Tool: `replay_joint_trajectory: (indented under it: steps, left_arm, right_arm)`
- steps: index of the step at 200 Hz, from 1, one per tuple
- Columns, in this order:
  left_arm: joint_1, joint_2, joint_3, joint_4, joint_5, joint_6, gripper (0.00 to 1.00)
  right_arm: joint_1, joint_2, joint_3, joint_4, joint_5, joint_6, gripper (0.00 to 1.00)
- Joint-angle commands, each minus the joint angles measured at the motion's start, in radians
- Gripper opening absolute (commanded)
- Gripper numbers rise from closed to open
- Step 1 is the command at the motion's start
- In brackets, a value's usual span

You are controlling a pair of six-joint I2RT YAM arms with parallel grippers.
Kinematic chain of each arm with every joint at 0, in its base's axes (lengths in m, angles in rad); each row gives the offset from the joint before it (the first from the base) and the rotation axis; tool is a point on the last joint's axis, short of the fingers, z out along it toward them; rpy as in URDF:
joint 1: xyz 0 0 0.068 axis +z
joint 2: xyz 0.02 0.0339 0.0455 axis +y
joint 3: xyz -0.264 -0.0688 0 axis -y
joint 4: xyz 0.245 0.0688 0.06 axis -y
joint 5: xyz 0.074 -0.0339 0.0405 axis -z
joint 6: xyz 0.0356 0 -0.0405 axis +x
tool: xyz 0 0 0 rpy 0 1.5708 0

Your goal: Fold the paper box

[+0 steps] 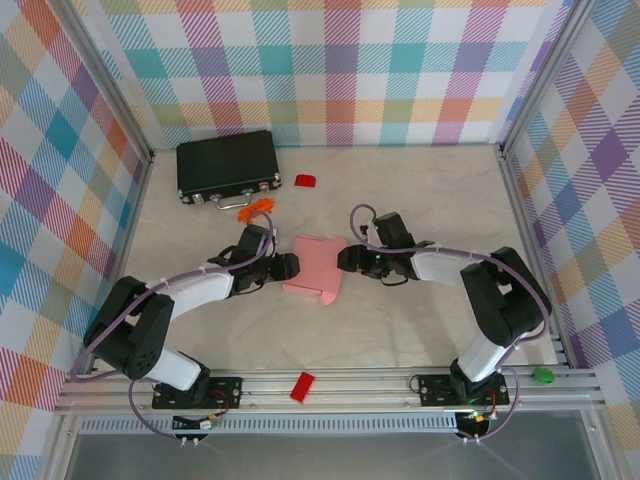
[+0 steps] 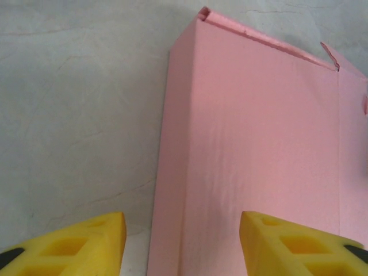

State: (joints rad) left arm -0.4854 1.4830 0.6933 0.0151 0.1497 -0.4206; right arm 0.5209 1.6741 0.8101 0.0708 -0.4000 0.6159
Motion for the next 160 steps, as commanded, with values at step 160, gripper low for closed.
replay_joint_trajectory:
  steps: [160]
  left_arm:
    - [0.010,0.069,0.017,0.036,0.048,0.008,0.35]
  right_arm:
    - [0.014,0.161,-0.064,0.474,-0.226,0.211,0.55]
